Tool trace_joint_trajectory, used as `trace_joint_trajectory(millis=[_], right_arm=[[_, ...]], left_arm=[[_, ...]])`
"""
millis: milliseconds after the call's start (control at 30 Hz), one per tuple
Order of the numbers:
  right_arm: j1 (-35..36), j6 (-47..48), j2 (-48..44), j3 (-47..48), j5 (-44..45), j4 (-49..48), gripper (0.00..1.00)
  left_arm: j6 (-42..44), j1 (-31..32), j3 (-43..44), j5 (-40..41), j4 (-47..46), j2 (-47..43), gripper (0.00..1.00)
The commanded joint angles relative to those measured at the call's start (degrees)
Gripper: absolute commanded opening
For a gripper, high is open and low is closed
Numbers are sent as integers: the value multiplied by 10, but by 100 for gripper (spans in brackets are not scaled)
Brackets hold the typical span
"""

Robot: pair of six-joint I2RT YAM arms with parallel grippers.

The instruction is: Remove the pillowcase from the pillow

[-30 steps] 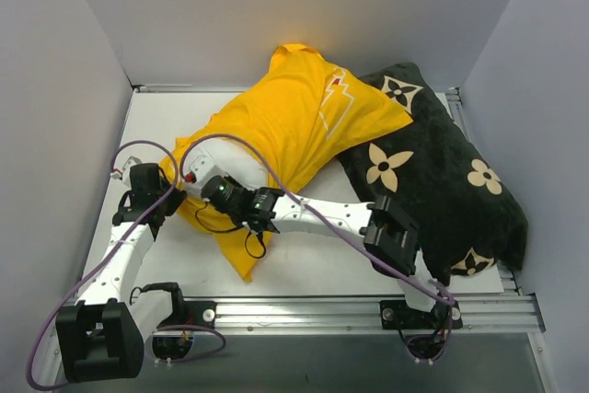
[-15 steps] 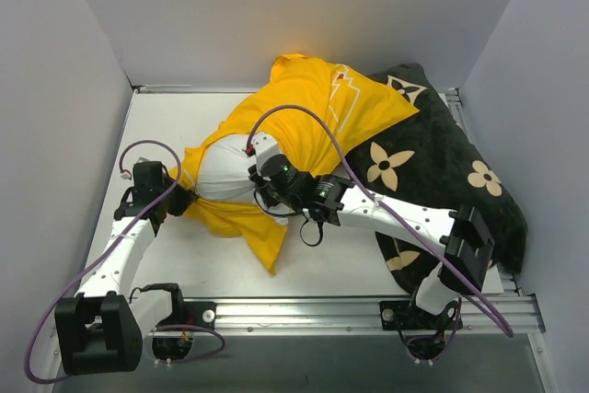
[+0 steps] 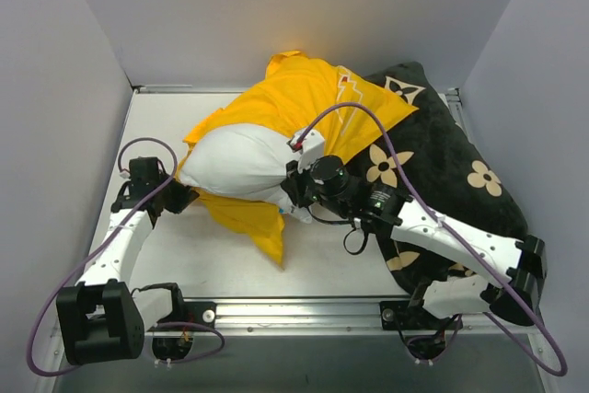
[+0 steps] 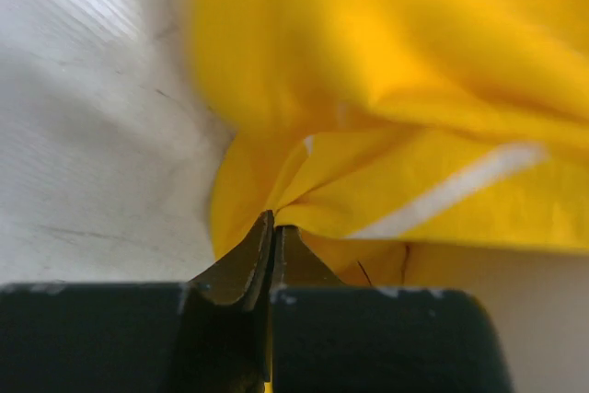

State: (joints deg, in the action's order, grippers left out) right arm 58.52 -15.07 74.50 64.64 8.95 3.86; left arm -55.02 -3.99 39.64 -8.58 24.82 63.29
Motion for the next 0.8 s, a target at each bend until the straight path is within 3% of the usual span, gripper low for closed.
trace_joint_trajectory(millis=[0, 200, 500, 600, 633, 667, 767], right_arm=[[-24, -5, -99, 8, 74, 38, 0], [-24, -2, -137, -9, 63, 47, 0], [23, -16, -122, 13, -82, 10, 0], [47, -21, -67, 30, -118, -6, 0], [49, -23, -43, 29, -123, -21, 0], [48, -34, -33, 26, -139, -30, 0], [43, -57, 2, 22, -163, -70, 0]], left_arm=[[34, -63, 18, 210, -19, 17, 0], [44, -82, 42, 182, -34, 32, 0], [76, -79, 133, 65, -87, 140, 0], [91, -80, 175, 50, -70, 140, 21], [100, -80, 184, 53, -62, 134, 31], [106, -81, 208, 72, -51, 125, 52], [132, -88, 259, 104, 7, 101, 76]])
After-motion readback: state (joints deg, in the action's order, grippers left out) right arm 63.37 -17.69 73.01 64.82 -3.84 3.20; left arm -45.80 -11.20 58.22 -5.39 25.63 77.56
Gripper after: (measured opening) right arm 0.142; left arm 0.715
